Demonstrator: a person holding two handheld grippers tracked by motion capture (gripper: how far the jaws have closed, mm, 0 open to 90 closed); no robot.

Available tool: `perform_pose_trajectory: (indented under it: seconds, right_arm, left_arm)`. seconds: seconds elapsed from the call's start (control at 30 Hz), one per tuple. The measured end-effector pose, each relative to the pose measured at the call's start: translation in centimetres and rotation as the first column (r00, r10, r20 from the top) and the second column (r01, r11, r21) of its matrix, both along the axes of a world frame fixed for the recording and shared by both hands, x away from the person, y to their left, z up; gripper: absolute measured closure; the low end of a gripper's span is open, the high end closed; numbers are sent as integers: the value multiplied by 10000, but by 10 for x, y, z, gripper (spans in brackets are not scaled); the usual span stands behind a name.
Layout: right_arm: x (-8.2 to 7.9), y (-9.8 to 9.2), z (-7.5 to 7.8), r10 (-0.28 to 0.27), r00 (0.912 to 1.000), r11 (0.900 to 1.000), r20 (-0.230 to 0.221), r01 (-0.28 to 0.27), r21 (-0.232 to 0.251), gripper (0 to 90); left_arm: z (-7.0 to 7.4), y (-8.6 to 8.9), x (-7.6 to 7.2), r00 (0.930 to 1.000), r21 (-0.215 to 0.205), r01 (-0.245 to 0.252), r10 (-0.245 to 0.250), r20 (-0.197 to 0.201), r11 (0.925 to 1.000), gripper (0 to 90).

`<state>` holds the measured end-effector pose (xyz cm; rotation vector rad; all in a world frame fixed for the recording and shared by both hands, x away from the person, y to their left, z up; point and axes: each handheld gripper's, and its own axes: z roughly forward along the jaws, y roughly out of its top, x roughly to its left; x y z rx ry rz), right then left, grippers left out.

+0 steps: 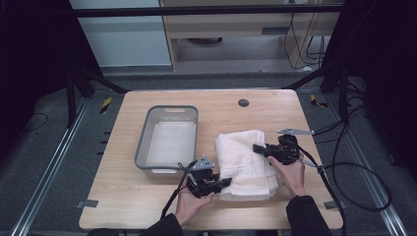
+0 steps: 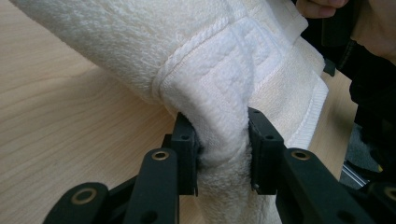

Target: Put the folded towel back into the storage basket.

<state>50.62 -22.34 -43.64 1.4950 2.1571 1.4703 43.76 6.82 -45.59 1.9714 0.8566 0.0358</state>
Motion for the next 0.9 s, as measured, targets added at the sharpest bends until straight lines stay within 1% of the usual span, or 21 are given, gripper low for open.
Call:
perform_pose_trajectory:
  seconds: [0.17,0.2,0.23,0.3,0.37,0.4,0.43,0.53,0.6,0.7,0.77,0.83,0.87,0.9]
  right_arm:
    - [-2,1,7,-2,9998,10000,199,2,20,667]
    - [-2,0,8,2,9997,10000,231,-4,81,667]
    - [-3,0,9,-15,9997,9999,254,11,136,666]
    - [-3,-1,11,-22,9996,9997,277,15,231,666]
    - [-3,0,12,-30,9996,9997,271,24,223,665]
    - [-4,0,14,-12,9992,9998,391,5,183,665]
    - [-4,1,16,-8,9991,9999,421,1,156,665]
    - [-4,2,18,-7,9987,9999,503,0,136,665]
    - [-5,2,21,-2,9983,9998,586,-9,199,665]
    - [-6,3,24,-8,9978,9998,661,-5,192,665]
    - [-7,3,27,-27,9974,9996,724,8,266,666]
    - [-8,3,29,-8,9967,9996,814,-14,271,666]
    - [-8,5,32,-30,9954,9997,955,6,251,666]
    - [-9,5,33,-41,9953,9997,968,16,256,666]
  left_arm:
    - [8,2,-2,9999,-180,4,-1,159,9998,679]
    - [8,2,-2,9999,-180,4,-1,159,9998,679]
    - [11,3,-2,9996,-210,-4,10,292,9998,680]
    - [12,3,-3,9995,-224,6,1,313,9997,680]
    - [14,3,-4,9990,-246,-40,51,447,9997,680]
    - [16,3,-5,9986,-215,-56,67,530,9998,680]
    - [16,4,-5,9983,-194,-58,69,580,9998,680]
    - [18,4,-5,9979,-232,-63,78,639,9997,680]
    - [22,5,-6,9970,-239,-53,72,766,9997,681]
    - [25,6,-7,9964,-268,-35,57,840,9996,681]
    - [28,7,-8,9956,-348,-36,69,932,9994,681]
    - [31,8,-9,9946,-360,-47,84,1036,9993,681]
    - [33,9,-9,9937,-350,-67,106,1111,9994,681]
    - [34,9,-9,9936,-369,-67,108,1128,9993,681]
